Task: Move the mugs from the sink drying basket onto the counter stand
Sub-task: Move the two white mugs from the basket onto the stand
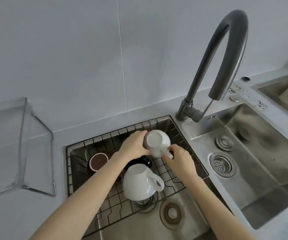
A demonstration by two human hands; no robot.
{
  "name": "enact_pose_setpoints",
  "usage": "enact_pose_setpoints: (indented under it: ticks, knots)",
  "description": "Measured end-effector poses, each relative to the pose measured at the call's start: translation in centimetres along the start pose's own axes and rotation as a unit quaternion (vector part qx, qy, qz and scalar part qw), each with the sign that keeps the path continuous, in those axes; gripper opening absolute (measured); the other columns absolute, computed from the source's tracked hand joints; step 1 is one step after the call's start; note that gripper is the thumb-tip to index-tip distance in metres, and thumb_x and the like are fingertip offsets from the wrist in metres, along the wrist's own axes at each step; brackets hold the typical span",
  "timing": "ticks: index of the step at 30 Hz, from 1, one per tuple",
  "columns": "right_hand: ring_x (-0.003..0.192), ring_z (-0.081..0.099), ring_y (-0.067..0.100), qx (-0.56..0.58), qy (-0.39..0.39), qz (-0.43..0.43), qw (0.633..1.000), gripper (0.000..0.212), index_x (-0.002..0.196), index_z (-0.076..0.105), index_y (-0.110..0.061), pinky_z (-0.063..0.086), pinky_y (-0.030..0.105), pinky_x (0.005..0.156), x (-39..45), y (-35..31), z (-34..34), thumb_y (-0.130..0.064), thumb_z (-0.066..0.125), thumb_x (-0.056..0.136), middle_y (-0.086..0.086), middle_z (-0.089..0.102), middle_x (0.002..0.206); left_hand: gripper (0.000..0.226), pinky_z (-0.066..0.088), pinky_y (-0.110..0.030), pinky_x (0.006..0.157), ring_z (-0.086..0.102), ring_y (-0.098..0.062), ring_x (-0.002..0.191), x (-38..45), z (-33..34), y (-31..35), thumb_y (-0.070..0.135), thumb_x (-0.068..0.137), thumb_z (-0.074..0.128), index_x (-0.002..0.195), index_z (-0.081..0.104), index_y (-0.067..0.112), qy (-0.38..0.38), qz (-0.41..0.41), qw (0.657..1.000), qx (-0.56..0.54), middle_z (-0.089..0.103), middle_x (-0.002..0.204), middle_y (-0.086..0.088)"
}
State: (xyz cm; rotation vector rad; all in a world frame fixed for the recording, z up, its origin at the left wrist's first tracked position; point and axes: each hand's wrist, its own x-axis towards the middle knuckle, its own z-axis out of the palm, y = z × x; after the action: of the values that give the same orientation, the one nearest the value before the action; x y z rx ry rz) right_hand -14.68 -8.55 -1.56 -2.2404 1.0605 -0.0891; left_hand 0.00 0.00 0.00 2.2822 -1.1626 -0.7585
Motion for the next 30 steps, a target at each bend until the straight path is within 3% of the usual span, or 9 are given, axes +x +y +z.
enact_pose_setpoints:
  ticks: [5,9,14,18,22,26,30]
  knots:
    - [0.079,0.062,0.029,-0.034,0.030,0.009,0.999,0.022,0.099,0.055,-0.006,0.045,0.034,0.062,0.4,0.1,1.5,-0.025,0.051,0.089,0.012,0.067,0.092,0.072,0.049,-0.046,0.089,0.057,-0.028,0.108,1.5,1.4,-1.0,0.028,0.061,0.077,0.125,0.046,0.018,0.012,0.009,1.000,-0.004,0.063,0.118,-0.009]
    - [0.073,0.063,0.028,-0.004,0.058,0.006,0.998,0.021,0.098,0.059,-0.007,0.049,0.034,0.063,0.5,0.7,1.9,-0.024,0.052,0.089,0.012,0.070,0.082,0.080,0.048,-0.045,0.095,0.057,-0.027,0.113,1.9,1.9,-1.8,0.027,0.063,0.078,0.133,0.041,0.017,0.025,0.015,0.999,-0.023,0.064,0.121,-0.011]
    - [0.054,0.050,0.015,0.045,0.094,-0.001,0.995,0.017,0.093,0.063,-0.007,0.035,0.015,0.048,0.9,0.6,1.1,-0.022,0.059,0.086,0.002,0.059,0.063,0.080,0.036,-0.028,0.103,0.050,-0.023,0.124,1.9,1.3,-1.8,0.019,0.067,0.077,0.136,0.039,0.013,0.020,0.015,0.997,-0.079,0.056,0.132,-0.009]
    - [0.067,0.062,0.019,0.080,0.112,-0.016,0.990,0.017,0.097,0.066,-0.011,0.048,0.027,0.062,1.1,-0.5,-0.3,-0.022,0.062,0.084,0.005,0.071,0.074,0.072,0.035,-0.021,0.093,0.052,-0.017,0.117,1.3,0.0,-1.1,0.018,0.067,0.078,0.131,0.045,0.017,0.059,0.038,0.991,-0.111,0.059,0.126,-0.005]
    - [0.074,0.063,0.019,0.121,0.139,-0.051,0.982,0.016,0.096,0.068,-0.014,0.044,0.021,0.062,0.8,-3.1,-2.5,-0.021,0.065,0.082,0.002,0.070,0.077,0.074,0.036,-0.022,0.097,0.049,-0.015,0.120,-0.2,-2.8,-0.3,0.019,0.067,0.077,0.132,0.042,0.017,0.106,0.047,0.982,-0.152,0.054,0.133,-0.002]
    - [0.075,0.066,0.021,0.192,0.135,-0.088,0.968,0.016,0.093,0.070,-0.015,0.051,0.030,0.069,0.0,-7.9,-4.7,-0.023,0.069,0.079,0.004,0.074,0.077,0.076,0.037,-0.022,0.102,0.045,-0.010,0.123,-3.3,-7.5,0.4,0.020,0.068,0.077,0.134,0.040,0.022,0.166,0.066,0.965,-0.194,0.050,0.135,0.005]
    - [0.081,0.069,0.014,0.243,0.107,-0.127,0.956,0.027,0.099,0.070,-0.012,0.054,0.029,0.077,-1.7,-13.0,-6.0,-0.027,0.071,0.077,0.003,0.076,0.084,0.078,0.034,-0.016,0.097,0.045,-0.003,0.115,-7.6,-12.1,0.4,0.021,0.067,0.078,0.135,0.039,0.025,0.235,0.076,0.949,-0.195,0.048,0.122,0.015]
